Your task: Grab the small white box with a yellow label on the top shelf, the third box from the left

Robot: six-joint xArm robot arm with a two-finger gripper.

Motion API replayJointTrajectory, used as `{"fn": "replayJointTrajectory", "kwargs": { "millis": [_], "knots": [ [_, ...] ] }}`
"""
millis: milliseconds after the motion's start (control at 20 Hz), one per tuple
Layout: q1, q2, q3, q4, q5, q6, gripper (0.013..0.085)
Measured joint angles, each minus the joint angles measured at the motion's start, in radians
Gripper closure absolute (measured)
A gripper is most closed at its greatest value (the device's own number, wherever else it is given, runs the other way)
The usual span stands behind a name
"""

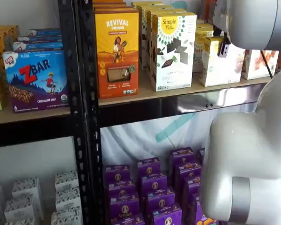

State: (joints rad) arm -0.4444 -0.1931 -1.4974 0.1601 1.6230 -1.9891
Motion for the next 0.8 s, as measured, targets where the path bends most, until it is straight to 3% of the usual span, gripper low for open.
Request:
{"fn": "replayJointTrajectory", "kwargs": {
  "millis": [50,150,750,800],
  "knots": [
    [0.000,-0.001,0.002,0.001,-0.002,0.000,0.0530],
    [0.000,-0.005,0.008,0.003,-0.008,-0.001,0.0610],
    [-0.018,-0.032,0.013,0.021,0.036,-0.010,0.0610],
    [-0.023,-0.034,0.012,0.025,0.048,-0.013,0.0650]
  ]
}}
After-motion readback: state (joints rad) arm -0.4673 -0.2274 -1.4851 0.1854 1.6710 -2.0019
